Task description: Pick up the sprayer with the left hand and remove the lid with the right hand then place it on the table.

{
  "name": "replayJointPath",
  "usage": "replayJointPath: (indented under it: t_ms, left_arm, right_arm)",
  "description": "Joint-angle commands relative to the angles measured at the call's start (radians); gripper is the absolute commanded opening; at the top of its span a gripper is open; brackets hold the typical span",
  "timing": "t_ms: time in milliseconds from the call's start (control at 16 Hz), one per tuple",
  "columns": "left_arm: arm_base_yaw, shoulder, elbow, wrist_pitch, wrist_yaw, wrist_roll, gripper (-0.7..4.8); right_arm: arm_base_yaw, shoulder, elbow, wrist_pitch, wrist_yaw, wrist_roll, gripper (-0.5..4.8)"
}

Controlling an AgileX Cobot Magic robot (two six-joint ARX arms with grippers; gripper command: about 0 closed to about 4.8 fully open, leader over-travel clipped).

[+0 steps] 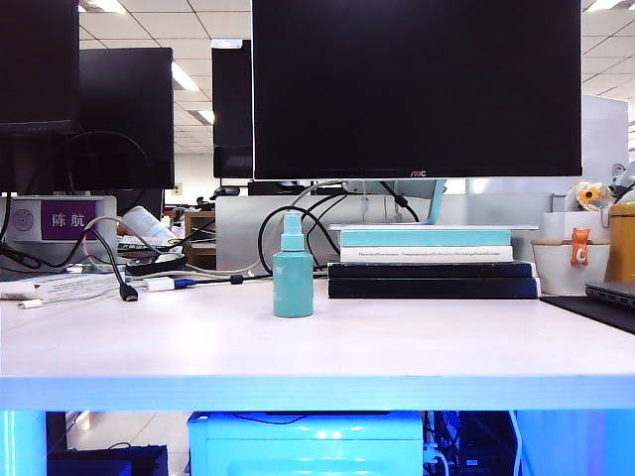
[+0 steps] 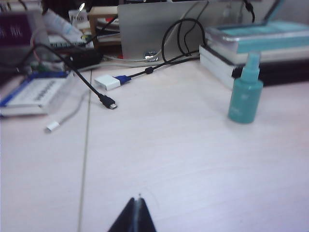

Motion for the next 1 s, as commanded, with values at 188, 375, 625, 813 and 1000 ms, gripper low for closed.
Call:
replayJointPath:
  t_ms: [188,375,625,813,1000]
  left_arm:
    - [0.001,-0.003,0.001,-0.012,-0.01,-0.011,-0.03]
    - [0.0,-0.003,0.001,0.086,0.141,-0.111,-0.03]
    - [0.001,0.013,0.046,0.188,0.145,-0.174,-0.02]
    - [0.001,0.149,0.221,0.186,0.127,-0.106,-0.01]
    - [0.001,0.378,0.404,0.182,0.11,-0.029,0.12]
  right_arm:
    - [0.0,-0.001,-0.005,0.011,0.0,-0.004,-0.05]
    - [0.0,-0.001,-0.005,0.039,-0.054,-0.002,-0.05]
    - [0.001,0.0,-0.002,0.105,-0.136,0.001,-0.05]
    - [0.001,0.006,0.081,0.113,-0.116,-0.009,-0.05]
    - [0.001,0.078,0.208,0.115,-0.04,-0.034,-0.06]
